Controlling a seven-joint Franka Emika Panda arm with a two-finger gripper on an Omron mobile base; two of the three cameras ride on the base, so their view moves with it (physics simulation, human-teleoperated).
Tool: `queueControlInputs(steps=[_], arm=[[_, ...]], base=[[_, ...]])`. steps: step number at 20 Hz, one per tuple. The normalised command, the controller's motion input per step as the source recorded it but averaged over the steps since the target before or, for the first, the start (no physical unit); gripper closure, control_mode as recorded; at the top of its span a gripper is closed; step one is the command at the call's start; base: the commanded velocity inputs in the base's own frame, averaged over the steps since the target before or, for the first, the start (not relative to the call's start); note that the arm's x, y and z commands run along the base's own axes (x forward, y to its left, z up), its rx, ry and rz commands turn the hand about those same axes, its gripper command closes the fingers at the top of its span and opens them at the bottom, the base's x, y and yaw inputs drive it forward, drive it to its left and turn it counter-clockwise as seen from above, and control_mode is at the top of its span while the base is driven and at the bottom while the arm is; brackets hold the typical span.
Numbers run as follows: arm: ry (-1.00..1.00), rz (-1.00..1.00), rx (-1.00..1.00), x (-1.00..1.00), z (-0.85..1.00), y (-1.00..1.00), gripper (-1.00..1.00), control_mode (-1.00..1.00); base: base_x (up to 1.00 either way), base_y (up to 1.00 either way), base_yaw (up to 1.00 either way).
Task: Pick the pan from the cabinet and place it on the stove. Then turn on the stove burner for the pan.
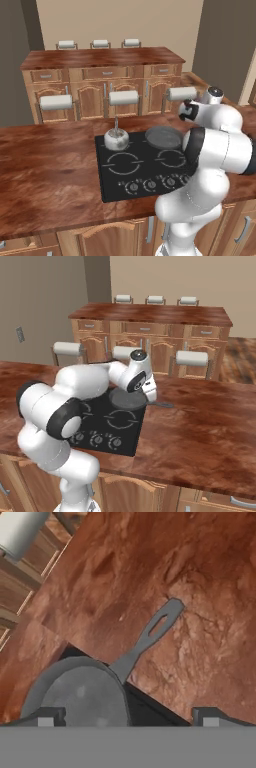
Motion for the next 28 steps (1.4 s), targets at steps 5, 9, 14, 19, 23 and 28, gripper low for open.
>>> queueControlInputs(steps=[5, 9, 14, 19, 23, 28], arm=[[0.05, 0.00, -0.02, -0.61, 0.58, 0.14, -1.00, -1.00], [0.10, 0.02, -0.01, -0.68, 0.40, 0.28, -1.00, -1.00], [0.13, 0.05, 0.00, -0.69, 0.29, 0.32, -1.00, -1.00], [0.15, 0.09, 0.00, -0.68, 0.09, 0.40, -1.00, -1.00], [0.16, 0.13, 0.00, -0.63, 0.03, 0.44, -1.00, -1.00], [0.14, 0.13, 0.00, -0.62, 0.00, 0.43, -1.00, -1.00]], base=[[0.00, 0.00, 0.00], [0.00, 0.00, 0.00], [0.00, 0.00, 0.00], [0.00, 0.00, 0.00], [0.00, 0.00, 0.00], [0.00, 0.00, 0.00]])
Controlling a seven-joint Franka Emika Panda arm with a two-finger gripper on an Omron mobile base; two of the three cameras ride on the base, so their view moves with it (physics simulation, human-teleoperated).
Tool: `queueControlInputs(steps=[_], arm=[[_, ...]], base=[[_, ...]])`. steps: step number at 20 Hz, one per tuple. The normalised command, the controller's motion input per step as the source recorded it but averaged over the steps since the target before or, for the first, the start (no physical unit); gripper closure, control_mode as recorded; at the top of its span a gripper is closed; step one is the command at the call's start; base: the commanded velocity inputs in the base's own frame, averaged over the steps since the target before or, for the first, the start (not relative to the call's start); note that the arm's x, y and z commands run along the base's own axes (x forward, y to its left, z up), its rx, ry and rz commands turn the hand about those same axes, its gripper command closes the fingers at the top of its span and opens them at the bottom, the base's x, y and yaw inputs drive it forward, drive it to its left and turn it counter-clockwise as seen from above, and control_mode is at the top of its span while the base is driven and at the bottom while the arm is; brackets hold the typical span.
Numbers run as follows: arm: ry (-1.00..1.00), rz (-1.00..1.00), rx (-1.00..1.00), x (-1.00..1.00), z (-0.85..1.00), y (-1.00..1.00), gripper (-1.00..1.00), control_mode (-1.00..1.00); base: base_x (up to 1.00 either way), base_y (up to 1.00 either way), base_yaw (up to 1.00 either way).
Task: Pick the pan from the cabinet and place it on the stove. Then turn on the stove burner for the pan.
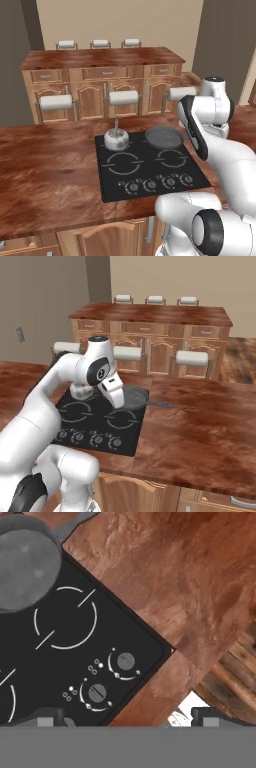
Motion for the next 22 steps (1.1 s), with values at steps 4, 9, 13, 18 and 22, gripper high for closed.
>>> queueControlInputs(steps=[4, 9, 13, 18, 22], arm=[[0.10, 0.13, 0.00, -0.59, 0.00, 0.39, -1.00, -1.00], [0.03, 0.11, 0.00, -0.46, -0.05, 0.34, -1.00, -1.00], [-0.01, 0.14, 0.02, -0.11, -0.25, 0.25, -1.00, -1.00], [0.00, 0.19, 0.00, 0.02, -0.18, 0.24, -1.00, -1.00], [0.00, 0.20, 0.00, 0.14, -0.11, 0.27, -1.00, -1.00]], base=[[0.00, 0.00, 0.00], [0.00, 0.00, 0.00], [0.00, 0.00, 0.00], [0.00, 0.00, 0.00], [0.00, 0.00, 0.00]])
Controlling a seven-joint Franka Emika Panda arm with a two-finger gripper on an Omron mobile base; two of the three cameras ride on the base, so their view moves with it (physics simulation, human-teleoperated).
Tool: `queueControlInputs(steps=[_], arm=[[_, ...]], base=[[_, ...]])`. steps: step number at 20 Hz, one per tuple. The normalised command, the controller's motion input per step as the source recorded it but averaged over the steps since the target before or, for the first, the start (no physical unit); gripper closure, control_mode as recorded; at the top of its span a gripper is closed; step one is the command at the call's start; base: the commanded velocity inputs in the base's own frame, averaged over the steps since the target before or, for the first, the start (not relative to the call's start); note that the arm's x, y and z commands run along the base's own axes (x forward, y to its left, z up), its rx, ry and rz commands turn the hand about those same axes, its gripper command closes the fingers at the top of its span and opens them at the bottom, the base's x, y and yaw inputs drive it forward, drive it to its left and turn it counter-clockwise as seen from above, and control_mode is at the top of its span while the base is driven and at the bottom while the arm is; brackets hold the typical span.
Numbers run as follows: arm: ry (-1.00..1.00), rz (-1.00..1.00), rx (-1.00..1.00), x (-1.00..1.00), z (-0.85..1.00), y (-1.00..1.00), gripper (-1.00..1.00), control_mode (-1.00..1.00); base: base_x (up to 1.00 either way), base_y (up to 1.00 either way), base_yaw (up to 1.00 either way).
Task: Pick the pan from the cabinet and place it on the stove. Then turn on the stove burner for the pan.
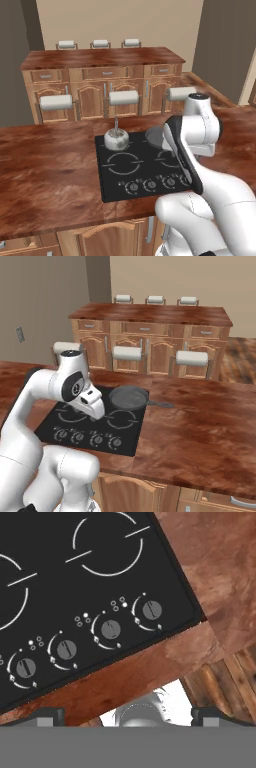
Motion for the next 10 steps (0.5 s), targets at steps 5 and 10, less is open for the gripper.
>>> queueControlInputs(steps=[5, 10], arm=[[0.00, 0.17, 0.00, 0.20, -0.04, 0.14, -1.00, -1.00], [0.05, 0.17, 0.00, 0.27, -0.08, 0.02, -1.00, -1.00]], base=[[0.00, 0.00, 0.00], [0.00, 0.00, 0.00]])
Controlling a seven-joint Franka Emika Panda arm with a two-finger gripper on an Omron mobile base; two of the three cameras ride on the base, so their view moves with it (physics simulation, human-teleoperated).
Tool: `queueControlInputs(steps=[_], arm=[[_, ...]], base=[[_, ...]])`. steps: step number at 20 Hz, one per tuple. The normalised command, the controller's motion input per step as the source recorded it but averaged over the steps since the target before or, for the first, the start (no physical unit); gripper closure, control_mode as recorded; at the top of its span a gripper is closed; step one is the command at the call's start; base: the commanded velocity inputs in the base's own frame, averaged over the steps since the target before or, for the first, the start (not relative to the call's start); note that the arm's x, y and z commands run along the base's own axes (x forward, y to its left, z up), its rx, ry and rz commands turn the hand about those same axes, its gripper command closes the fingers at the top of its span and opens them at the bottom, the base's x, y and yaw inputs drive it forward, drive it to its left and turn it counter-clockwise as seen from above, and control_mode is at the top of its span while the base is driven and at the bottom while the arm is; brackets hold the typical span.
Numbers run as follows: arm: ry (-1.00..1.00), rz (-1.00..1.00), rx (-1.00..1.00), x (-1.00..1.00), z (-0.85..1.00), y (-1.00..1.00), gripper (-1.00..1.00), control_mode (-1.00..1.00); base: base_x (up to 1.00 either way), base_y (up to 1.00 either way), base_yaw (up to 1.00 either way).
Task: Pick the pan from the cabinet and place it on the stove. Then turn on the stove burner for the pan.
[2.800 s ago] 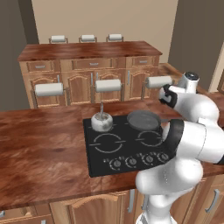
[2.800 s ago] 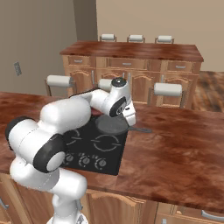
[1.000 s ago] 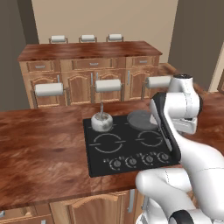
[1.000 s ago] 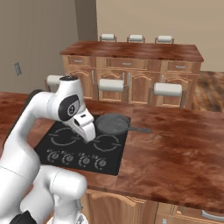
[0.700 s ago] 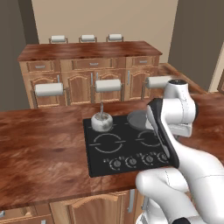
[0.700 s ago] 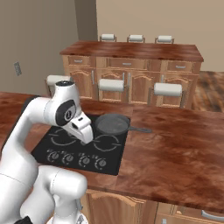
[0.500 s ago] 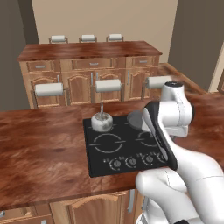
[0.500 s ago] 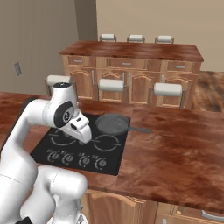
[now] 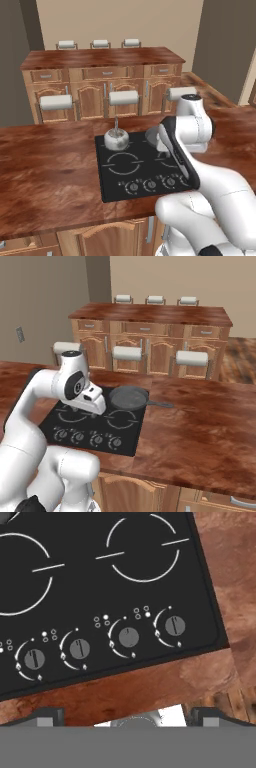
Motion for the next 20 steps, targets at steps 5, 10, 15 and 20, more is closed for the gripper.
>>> queueControlInputs(steps=[5, 10, 15, 20], arm=[[0.06, 0.15, 0.00, 0.17, -0.17, 0.00, -1.00, -1.00], [0.04, 0.04, 0.00, 0.11, -0.25, -0.02, -1.00, -1.00], [0.01, 0.00, 0.01, 0.13, -0.29, -0.08, -1.00, -1.00], [0.01, 0.00, 0.01, 0.18, -0.28, -0.08, -1.00, -1.00]], base=[[0.00, 0.00, 0.00], [0.00, 0.00, 0.00], [0.00, 0.00, 0.00], [0.00, 0.00, 0.00]])
